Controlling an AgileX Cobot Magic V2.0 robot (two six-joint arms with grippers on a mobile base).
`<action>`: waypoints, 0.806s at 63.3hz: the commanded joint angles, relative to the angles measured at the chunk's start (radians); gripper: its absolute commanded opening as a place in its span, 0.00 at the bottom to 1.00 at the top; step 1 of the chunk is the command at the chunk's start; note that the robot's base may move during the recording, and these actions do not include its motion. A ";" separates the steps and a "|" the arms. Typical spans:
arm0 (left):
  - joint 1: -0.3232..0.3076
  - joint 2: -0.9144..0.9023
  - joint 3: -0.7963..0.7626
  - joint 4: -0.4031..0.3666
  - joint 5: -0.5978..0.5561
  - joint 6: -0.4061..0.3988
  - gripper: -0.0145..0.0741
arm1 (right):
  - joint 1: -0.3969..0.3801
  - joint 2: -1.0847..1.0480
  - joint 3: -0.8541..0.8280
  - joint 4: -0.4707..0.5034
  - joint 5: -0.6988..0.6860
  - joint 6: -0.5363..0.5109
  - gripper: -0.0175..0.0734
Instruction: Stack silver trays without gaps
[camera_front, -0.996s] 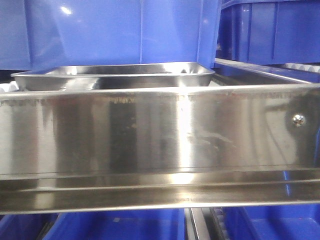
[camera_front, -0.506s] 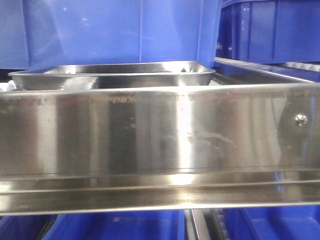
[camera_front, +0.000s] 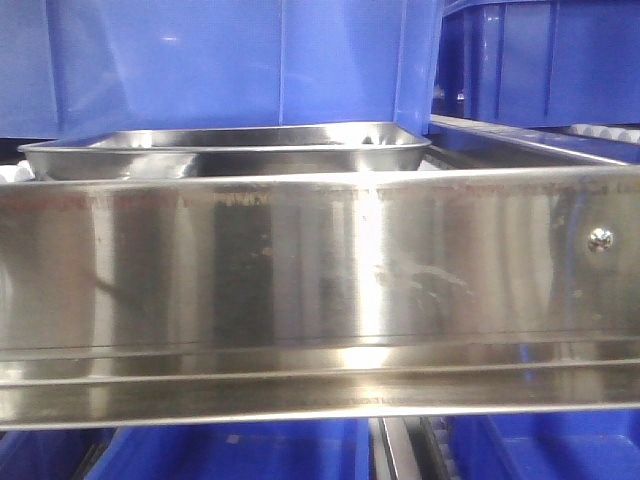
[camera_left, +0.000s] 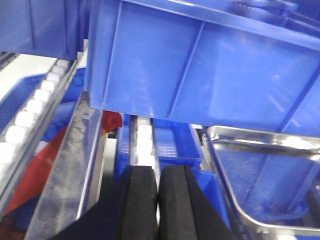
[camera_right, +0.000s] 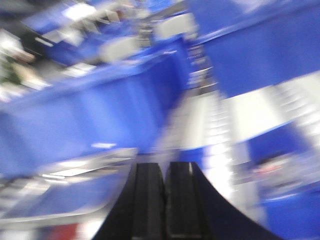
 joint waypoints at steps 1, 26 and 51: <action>-0.005 0.002 -0.009 -0.020 -0.010 -0.005 0.17 | -0.003 0.000 -0.008 0.093 -0.012 -0.001 0.11; -0.005 0.002 -0.011 -0.049 0.000 -0.005 0.17 | -0.003 0.000 -0.008 0.088 0.013 -0.001 0.11; -0.026 0.002 -0.094 -0.188 0.182 0.065 0.17 | -0.002 0.041 -0.049 0.148 -0.126 -0.102 0.11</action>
